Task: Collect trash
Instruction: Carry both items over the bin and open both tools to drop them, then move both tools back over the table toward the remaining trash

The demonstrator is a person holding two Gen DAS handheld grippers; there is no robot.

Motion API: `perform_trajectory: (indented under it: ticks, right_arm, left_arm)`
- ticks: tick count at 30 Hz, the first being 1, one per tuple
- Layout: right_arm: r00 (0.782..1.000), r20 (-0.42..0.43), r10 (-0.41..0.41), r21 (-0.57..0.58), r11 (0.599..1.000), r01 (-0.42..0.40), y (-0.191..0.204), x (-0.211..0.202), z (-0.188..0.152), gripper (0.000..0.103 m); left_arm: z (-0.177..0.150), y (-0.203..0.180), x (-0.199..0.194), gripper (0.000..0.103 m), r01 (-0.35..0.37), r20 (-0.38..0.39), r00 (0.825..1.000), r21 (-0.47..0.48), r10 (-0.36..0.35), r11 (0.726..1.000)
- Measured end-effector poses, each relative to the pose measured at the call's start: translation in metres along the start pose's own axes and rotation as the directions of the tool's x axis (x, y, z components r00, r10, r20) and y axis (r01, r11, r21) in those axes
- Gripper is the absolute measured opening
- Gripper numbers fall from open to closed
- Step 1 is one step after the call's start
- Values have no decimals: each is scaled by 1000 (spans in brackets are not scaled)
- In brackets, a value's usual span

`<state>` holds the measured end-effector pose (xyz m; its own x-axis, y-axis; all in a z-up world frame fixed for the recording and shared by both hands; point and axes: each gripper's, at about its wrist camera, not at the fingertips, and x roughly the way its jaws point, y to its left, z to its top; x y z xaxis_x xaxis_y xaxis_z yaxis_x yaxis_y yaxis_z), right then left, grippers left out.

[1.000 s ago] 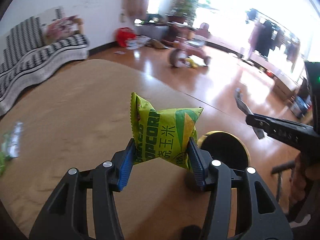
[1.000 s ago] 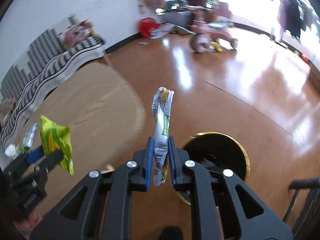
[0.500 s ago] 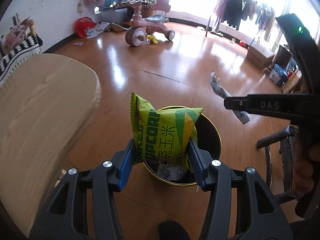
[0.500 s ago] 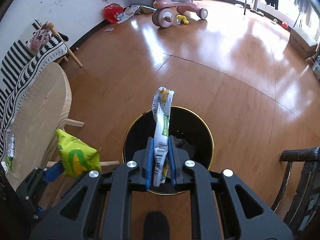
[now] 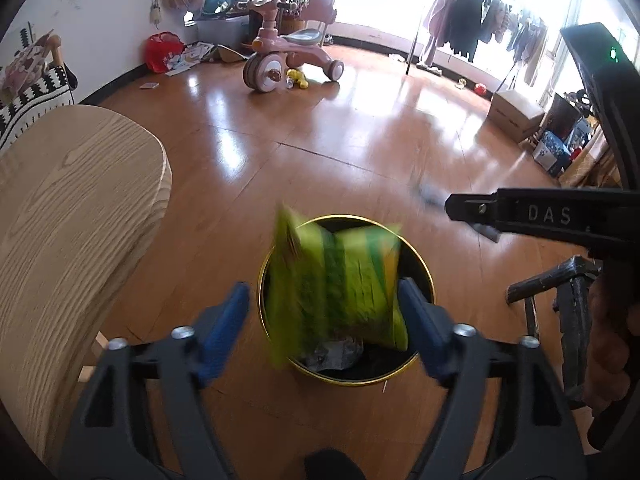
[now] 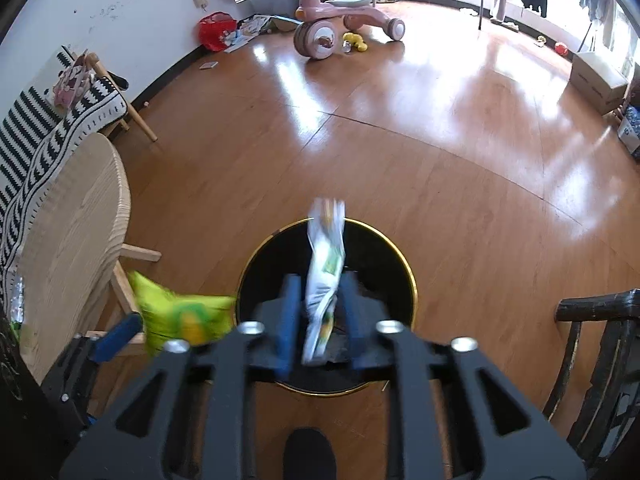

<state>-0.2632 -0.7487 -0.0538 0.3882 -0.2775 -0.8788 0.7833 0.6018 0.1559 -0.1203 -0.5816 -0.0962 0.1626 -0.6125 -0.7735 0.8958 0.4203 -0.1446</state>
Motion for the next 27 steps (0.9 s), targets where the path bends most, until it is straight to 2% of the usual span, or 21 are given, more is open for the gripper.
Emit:
perform_trajectory:
  ticks: [1,2,10,17,23,27]
  right_arm:
    - [1000,10,-5,2,1000,5,0,-1,0,61]
    - [1000,27,-8,5,1000,8,-1,-4,0,62]
    - [999,50,12,-7,1000,-12,18,-12,1,62]
    - [995,83,48,-65,997,-43,68,-23,2,63]
    - [985,110,131,-131,984,-116,139,-34,-4,68]
    - [975,109,194,-214,962,-168,209,-41,-15,68]
  left_arm:
    - [1,1,0,76,6,-2,1000,-6,-6,1000]
    - [1,0,0,76,8,-3,1000,-10,-8,1000]
    - [-1,11,-10,76,-20,-1,1000,-12,20,1000]
    - [-3,50,-54,84,-91,48,994,-52,93,995]
    - [-15,119,-121,90,-201,98,972,-134,215,970]
    - [-38,180,-176,91,-293,119,939,-219,324,931]
